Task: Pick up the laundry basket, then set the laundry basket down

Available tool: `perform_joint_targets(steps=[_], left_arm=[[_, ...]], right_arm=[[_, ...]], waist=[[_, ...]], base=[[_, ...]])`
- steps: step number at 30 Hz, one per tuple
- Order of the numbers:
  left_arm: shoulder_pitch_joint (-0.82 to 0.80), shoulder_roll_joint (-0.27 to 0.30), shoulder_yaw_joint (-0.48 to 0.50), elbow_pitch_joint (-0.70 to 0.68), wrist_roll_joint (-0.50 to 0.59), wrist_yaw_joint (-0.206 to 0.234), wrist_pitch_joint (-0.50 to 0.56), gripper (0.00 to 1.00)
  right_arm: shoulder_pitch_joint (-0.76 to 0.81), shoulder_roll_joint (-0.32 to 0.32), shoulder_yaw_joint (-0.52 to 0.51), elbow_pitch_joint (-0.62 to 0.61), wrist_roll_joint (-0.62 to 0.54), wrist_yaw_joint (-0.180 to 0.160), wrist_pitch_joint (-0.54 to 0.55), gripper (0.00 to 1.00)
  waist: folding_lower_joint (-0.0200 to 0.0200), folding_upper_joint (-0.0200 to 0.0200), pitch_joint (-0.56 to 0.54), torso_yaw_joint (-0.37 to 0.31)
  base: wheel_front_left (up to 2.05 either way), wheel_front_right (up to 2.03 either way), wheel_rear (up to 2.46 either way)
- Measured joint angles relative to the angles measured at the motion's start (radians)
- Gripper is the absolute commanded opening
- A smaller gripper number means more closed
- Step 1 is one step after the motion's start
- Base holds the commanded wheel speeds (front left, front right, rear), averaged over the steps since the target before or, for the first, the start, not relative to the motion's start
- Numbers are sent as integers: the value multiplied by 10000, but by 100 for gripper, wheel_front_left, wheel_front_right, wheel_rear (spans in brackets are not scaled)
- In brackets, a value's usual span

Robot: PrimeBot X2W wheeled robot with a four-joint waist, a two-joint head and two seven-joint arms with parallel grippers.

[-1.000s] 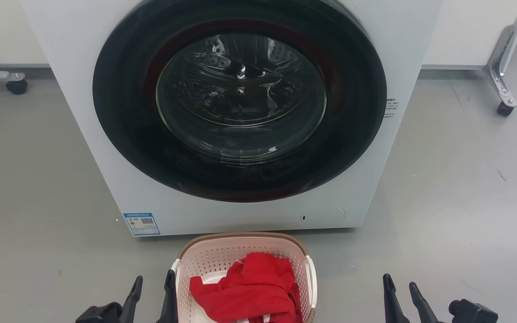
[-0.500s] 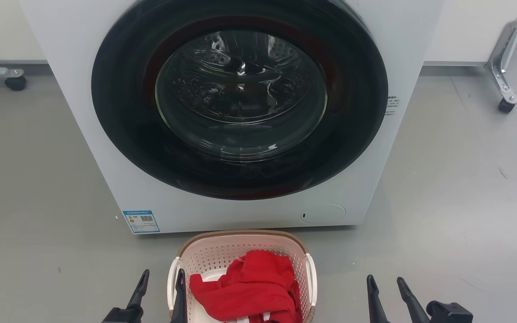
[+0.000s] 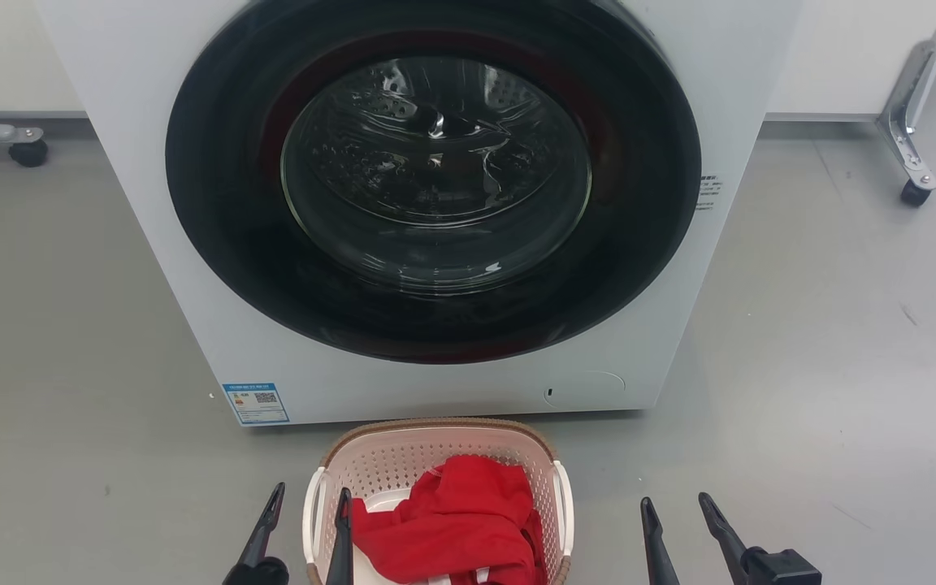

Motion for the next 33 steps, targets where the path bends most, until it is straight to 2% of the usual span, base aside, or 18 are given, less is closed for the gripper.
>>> perform_joint_targets(steps=[33], left_arm=[[149, -31, 113, 8, -115, 0, 0, 100]], right_arm=[[187, 2, 111, -58, 4, 0, 0, 100]], waist=[[0, 0, -126, 30]], base=[[0, 0, 0]])
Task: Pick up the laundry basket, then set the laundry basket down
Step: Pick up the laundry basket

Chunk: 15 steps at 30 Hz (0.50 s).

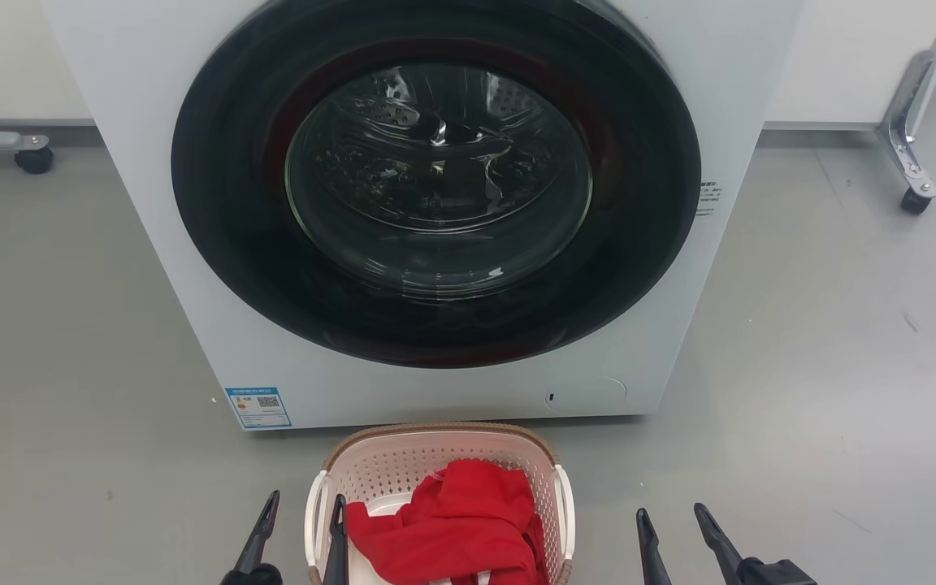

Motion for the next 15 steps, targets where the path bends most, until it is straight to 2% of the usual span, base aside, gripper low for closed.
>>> perform_joint_targets(steps=[15], left_arm=[[-55, -8, 219, -359, 4, 0, -2, 100]], right_arm=[[-239, 2, -150, -309, 0, 0, 0, 100]], waist=[[0, 0, 842, 8]], base=[[0, 0, 0]])
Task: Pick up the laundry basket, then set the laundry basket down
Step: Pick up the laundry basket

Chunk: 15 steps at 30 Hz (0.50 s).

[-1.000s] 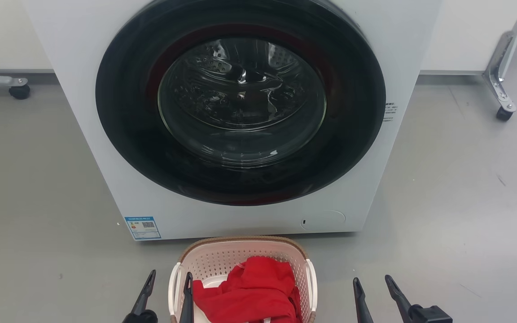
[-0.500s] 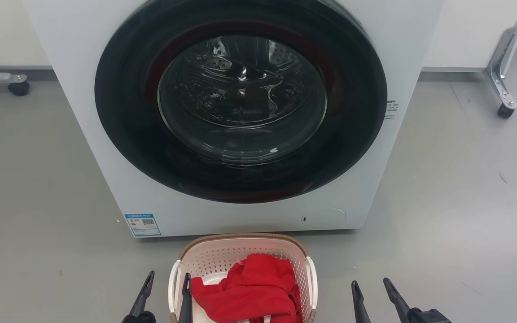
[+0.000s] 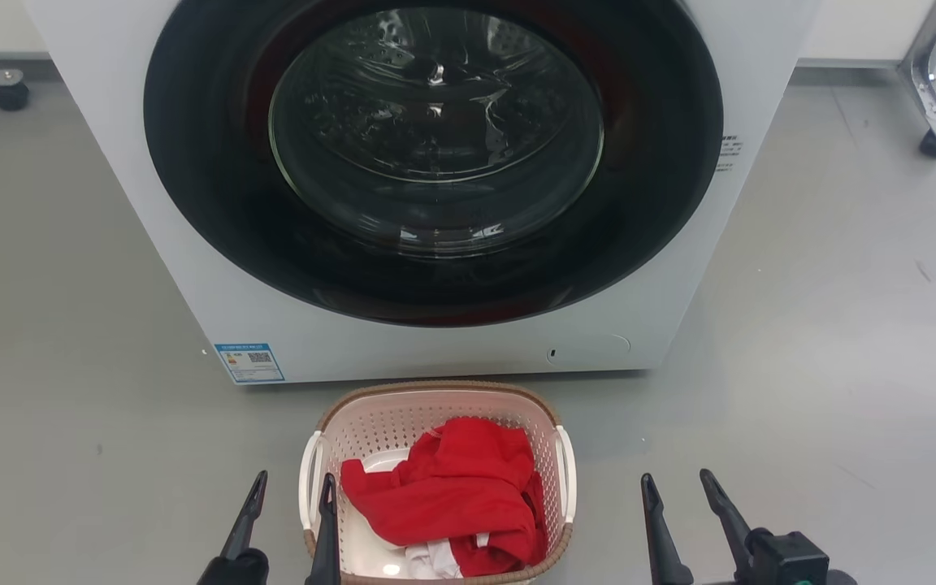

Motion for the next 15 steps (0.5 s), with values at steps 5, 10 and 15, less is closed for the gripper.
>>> perform_joint_targets(steps=[5, 10, 15], left_arm=[[-256, -4, 105, -113, 6, 0, 0, 100], [-785, -23, 198, -163, 44, 0, 0, 100], [-1373, -54, 295, -148, 75, 0, 0, 100]], right_arm=[[-371, -2, -127, -115, 0, 0, -2, 100], [-928, -4, -249, -169, 0, 0, -2, 100], [-1485, -6, -360, -134, 0, 0, -2, 100]], waist=[[0, 0, 513, -21], [1, 0, 1143, -54], [1, 1, 1829, -93]], base=[[0, 0, 0], [0, 0, 0], [0, 0, 0]])
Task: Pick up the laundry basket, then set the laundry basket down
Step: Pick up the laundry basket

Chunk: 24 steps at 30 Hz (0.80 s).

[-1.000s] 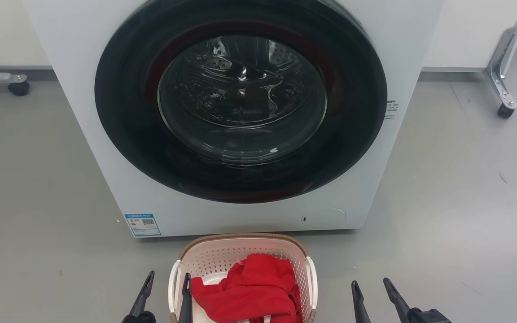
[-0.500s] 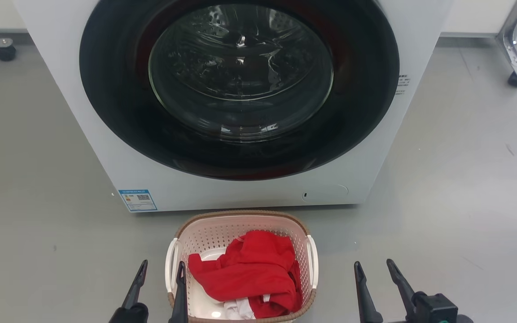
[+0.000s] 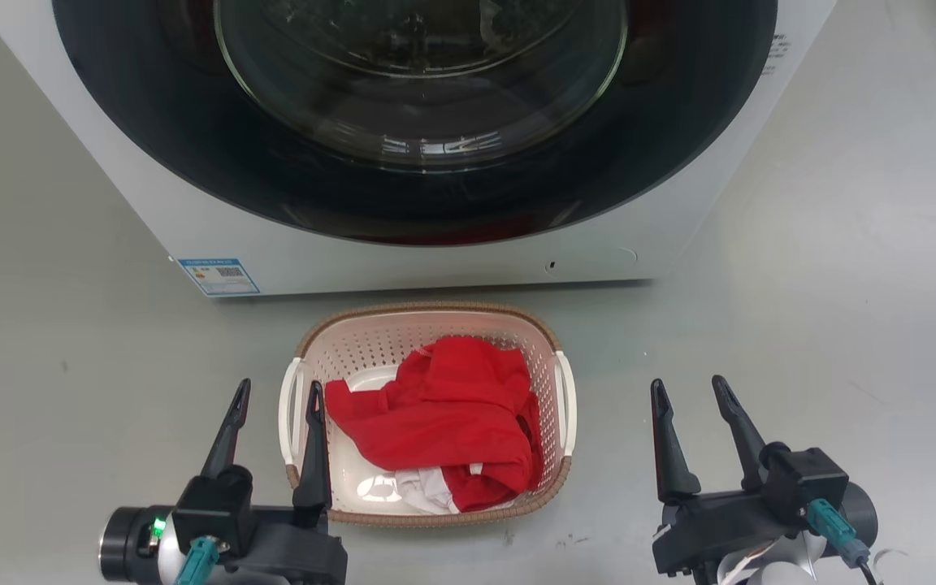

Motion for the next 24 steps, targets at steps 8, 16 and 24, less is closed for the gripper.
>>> perform_joint_targets(steps=[8, 16, 24], left_arm=[[-933, -17, 207, 322, 84, 0, 0, 100], [-1931, -10, 324, 805, 176, 0, -2, 100], [-2990, 27, 522, 1593, 182, 0, -33, 100]], right_arm=[[-1051, -10, 2, 387, 0, 0, -31, 100], [-2084, -33, 4, 807, 117, 0, -42, 100], [-3114, -52, 25, 1390, 351, 0, -44, 100]], waist=[[1, 0, 1154, -65], [0, 1, 2338, -124], [0, 1, 3539, -155]], base=[[0, 0, 0], [0, 0, 0], [0, 0, 0]])
